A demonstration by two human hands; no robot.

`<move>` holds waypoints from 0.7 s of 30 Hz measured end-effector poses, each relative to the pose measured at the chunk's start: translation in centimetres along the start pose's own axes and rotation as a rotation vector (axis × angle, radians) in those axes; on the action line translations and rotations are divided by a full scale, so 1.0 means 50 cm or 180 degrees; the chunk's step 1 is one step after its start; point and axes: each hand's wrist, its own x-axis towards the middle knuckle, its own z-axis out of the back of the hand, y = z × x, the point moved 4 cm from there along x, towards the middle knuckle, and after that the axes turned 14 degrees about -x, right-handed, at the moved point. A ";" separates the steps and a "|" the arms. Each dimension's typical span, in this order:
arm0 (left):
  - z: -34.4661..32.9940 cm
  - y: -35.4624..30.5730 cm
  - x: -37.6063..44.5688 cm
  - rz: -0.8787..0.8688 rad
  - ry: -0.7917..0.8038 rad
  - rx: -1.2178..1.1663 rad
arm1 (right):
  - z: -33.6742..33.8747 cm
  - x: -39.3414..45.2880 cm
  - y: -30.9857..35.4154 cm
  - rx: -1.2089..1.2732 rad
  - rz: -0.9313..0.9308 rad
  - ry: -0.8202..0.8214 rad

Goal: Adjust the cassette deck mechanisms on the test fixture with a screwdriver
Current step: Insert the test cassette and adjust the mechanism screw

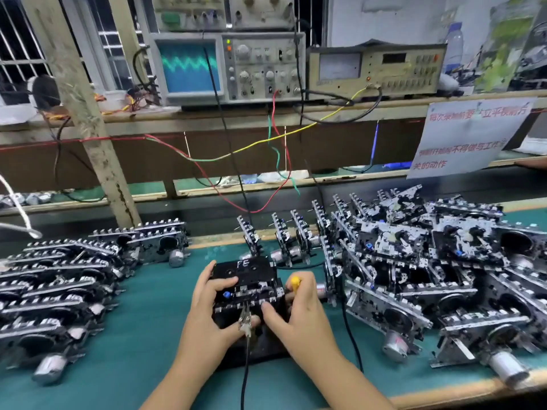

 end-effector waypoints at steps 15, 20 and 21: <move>0.024 -0.072 0.084 0.0058 0.0744 0.0865 | 0.013 0.017 0.013 0.0098 -0.0268 0.0513; 0.019 -0.124 0.177 0.0439 0.1561 0.2130 | 0.016 0.008 0.018 0.0114 -0.0351 0.0667; 0.015 -0.130 0.185 0.0418 0.1664 0.2267 | 0.018 0.006 0.019 0.0081 -0.0316 0.0639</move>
